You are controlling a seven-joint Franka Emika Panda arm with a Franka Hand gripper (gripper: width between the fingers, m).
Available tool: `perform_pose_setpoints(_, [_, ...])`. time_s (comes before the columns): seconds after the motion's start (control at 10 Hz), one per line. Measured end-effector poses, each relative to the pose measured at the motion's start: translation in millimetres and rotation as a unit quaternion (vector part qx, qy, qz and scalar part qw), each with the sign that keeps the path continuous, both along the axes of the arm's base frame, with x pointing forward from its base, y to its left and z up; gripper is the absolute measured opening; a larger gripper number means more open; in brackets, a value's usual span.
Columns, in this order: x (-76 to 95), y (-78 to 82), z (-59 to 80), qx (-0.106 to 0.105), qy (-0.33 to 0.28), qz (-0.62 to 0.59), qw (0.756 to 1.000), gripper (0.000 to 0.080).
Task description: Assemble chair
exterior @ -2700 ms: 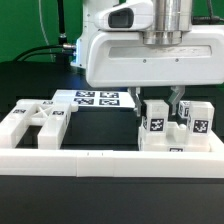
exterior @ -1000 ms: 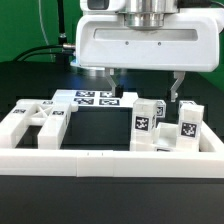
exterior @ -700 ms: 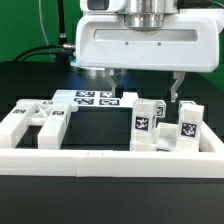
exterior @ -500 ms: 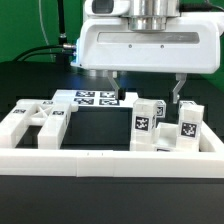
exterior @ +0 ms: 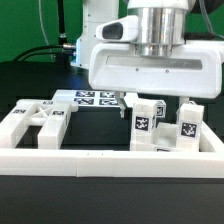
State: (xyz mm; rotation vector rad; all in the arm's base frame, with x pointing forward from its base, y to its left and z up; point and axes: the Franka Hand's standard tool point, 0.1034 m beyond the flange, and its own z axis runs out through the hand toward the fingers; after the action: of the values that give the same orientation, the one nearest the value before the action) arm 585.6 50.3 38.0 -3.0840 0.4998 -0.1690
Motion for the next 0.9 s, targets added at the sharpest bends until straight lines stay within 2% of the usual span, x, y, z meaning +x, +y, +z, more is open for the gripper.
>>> perform_pose_setpoints(0.6, [-3.4,-18.0,-23.9,-0.015,0.0,-0.006,1.0,0.0648])
perform_pose_setpoints(0.9, [-7.2,-18.9,-33.1,-0.018,0.007,-0.007,1.0,0.0648])
